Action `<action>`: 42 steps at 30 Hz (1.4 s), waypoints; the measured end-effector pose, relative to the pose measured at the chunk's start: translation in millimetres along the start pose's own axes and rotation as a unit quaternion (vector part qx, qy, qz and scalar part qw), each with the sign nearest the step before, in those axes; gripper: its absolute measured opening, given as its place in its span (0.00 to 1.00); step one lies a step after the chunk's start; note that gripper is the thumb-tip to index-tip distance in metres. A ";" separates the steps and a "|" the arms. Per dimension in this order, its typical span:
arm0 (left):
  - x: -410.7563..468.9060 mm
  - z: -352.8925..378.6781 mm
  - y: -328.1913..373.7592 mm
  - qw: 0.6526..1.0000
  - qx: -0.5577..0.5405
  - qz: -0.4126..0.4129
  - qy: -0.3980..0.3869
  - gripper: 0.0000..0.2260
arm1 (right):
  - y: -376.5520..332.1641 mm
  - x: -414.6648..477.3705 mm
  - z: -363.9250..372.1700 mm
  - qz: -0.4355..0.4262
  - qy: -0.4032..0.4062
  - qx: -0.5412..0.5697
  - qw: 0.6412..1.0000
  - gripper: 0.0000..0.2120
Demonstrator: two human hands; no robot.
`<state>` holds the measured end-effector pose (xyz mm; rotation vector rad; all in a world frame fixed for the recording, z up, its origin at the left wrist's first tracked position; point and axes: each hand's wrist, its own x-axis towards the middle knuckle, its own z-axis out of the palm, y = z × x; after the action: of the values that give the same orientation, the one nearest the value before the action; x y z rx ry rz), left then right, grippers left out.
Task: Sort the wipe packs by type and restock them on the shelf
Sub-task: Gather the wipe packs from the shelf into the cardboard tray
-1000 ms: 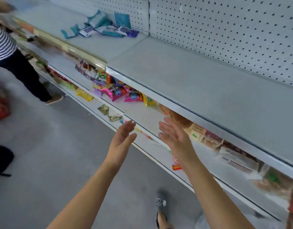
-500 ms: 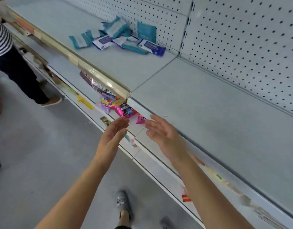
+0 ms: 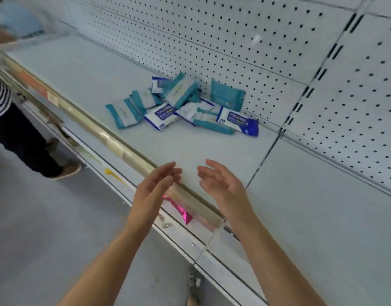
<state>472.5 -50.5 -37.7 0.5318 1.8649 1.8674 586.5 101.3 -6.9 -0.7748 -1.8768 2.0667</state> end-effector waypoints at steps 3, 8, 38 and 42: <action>41.5 -17.4 12.4 1.000 0.010 0.002 0.007 0.16 | -18.1 52.3 13.7 -0.004 -0.008 0.010 1.000 0.21; 105.0 -54.5 30.6 0.998 0.062 -0.005 -0.002 0.15 | -36.3 117.9 39.2 0.006 0.005 0.024 1.000 0.20; 437.6 -120.5 70.3 0.448 0.685 0.304 -0.488 0.31 | -85.9 331.3 130.7 0.178 0.337 -0.335 0.862 0.19; 445.4 -126.8 66.8 0.527 0.633 0.267 -0.500 0.32 | -84.7 323.6 128.6 0.117 0.349 -0.225 0.902 0.20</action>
<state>30.5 95.4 9.3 2.1825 1.7812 -0.3111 235.3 171.0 9.0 -1.6558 -1.8698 1.1663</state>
